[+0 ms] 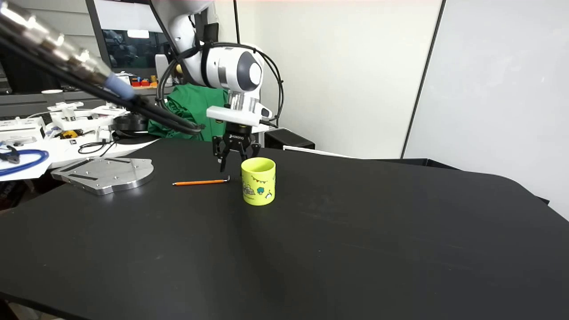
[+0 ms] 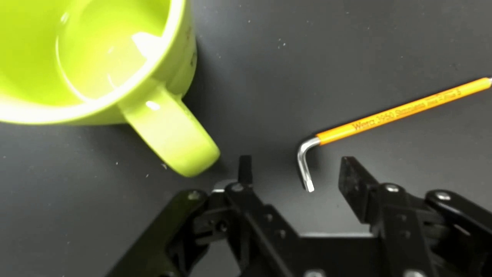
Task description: Remove the wrench from the yellow mug and put it on the left side of the table
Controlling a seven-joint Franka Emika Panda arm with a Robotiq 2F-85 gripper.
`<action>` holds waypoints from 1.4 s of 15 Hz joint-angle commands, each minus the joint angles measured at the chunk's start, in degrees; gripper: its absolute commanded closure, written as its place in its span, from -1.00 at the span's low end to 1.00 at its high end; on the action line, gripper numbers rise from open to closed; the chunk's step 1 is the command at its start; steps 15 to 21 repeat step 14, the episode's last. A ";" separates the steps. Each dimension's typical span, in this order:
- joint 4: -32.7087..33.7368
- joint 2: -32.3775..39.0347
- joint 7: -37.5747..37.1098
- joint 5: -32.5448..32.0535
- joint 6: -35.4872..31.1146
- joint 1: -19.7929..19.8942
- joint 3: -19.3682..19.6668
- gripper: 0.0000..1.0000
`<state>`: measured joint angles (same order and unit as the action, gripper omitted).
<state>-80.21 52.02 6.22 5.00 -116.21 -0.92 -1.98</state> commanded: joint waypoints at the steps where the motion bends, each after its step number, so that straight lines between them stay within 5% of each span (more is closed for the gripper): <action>1: 0.84 -2.67 -3.96 -3.79 1.27 -1.93 1.83 -0.87; 8: -0.71 -8.12 -7.96 -12.09 -1.53 -4.99 4.79 -1.00; 21: 0.80 -7.32 -5.44 -10.90 0.44 -3.57 3.10 -1.00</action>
